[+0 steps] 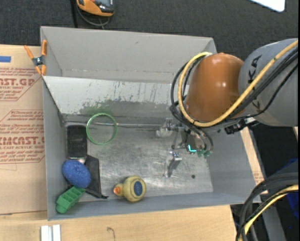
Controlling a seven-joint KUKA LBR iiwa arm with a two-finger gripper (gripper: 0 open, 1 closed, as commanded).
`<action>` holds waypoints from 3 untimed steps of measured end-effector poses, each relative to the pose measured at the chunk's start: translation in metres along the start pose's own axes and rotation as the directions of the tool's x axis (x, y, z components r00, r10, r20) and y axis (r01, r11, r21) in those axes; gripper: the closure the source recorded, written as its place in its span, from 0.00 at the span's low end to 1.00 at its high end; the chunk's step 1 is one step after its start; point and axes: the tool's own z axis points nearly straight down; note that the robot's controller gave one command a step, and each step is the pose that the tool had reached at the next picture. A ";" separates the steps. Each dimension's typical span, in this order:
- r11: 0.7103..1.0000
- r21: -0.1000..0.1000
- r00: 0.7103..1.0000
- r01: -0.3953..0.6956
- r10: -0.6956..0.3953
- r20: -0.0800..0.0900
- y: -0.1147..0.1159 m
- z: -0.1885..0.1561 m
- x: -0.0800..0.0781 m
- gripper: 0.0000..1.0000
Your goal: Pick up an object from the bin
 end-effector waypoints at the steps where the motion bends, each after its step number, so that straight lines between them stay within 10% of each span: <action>1: 1.000 0.000 1.000 0.000 0.000 0.007 0.000 -0.003 -0.002 0.00; 3: 1.000 0.000 1.000 0.003 -0.003 0.006 0.031 0.055 0.019 0.00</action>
Offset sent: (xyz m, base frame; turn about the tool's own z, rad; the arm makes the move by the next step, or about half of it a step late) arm -0.0262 0.0282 -0.0824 -0.1915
